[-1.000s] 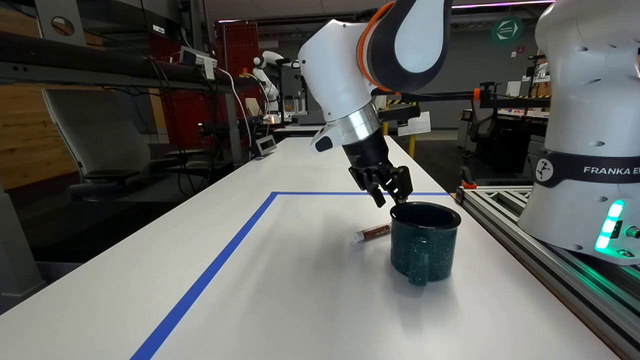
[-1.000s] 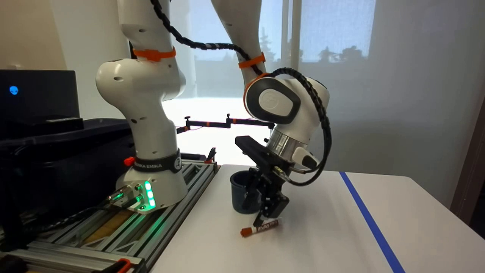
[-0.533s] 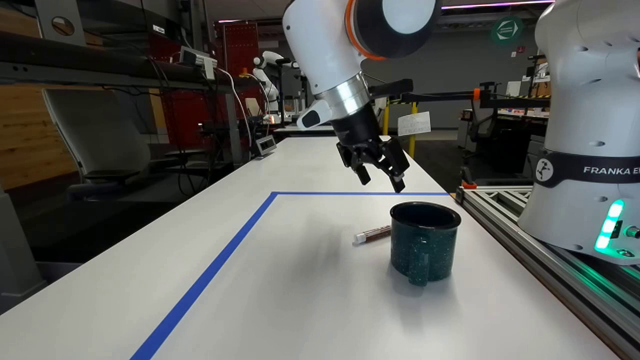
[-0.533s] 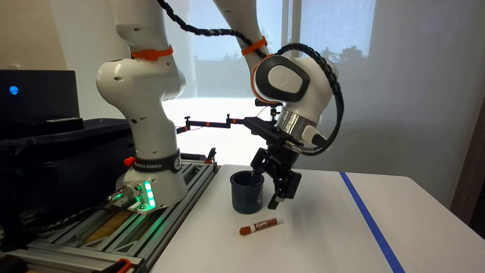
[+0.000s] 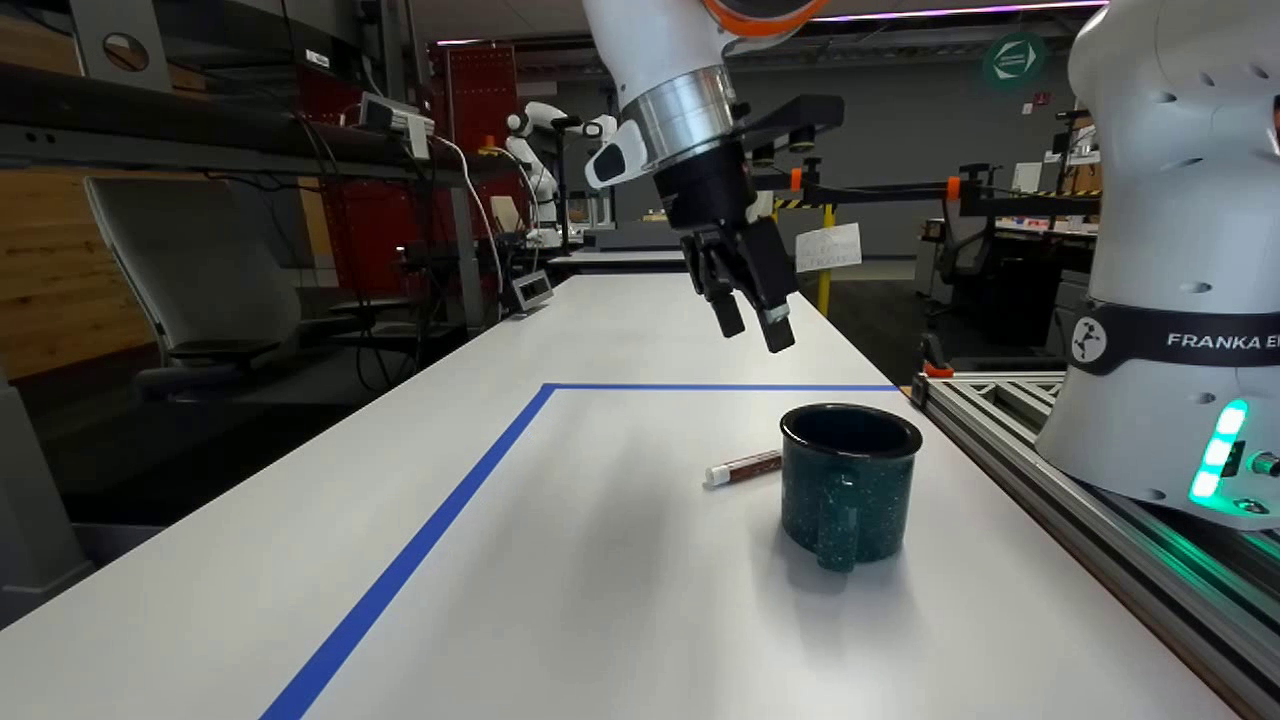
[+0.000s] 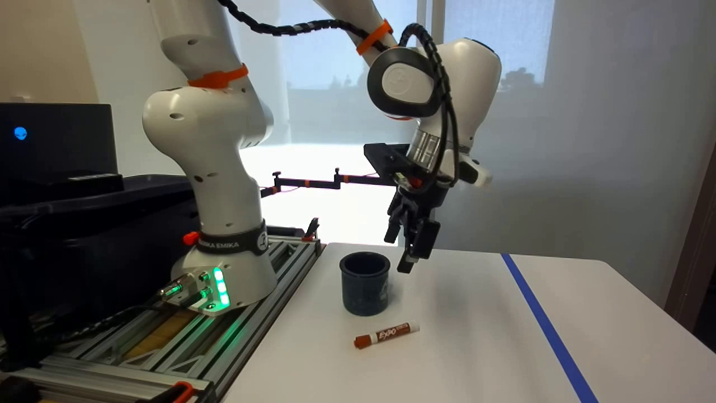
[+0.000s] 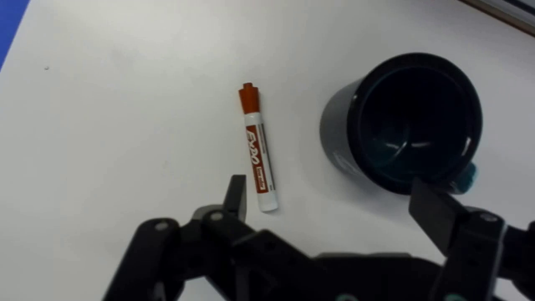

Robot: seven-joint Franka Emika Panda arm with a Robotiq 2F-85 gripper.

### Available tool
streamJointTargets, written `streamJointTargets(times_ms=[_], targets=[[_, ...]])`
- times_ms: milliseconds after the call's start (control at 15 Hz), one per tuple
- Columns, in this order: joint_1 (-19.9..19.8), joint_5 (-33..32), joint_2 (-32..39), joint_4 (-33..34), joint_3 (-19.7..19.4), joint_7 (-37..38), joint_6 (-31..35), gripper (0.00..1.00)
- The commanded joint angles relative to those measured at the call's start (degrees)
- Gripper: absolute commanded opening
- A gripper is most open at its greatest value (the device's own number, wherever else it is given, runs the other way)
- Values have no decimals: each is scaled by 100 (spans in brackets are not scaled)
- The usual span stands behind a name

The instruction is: Remove the marker from the cup and place it on the table

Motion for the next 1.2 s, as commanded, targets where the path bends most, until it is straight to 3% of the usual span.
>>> streamJointTargets(times_ms=[0, 200, 267, 533, 667, 733, 867, 1133], targets=[[123, 767, -653, -387, -123, 391, 150, 100], [109, 807, -996, -728, -117, 609, 956, 100], [130, 781, -681, -311, -137, 582, 1148, 100], [8, 16, -575, -297, 61, 923, 2322, 100], [-216, -724, -539, -292, 288, 1522, 2451, 100], [34, -249, -546, -292, 7, 1065, 2279, 100], [-49, -565, -530, -293, 127, 1368, 2359, 100], [-80, -600, -529, -292, 153, 1393, 2368, 100]])
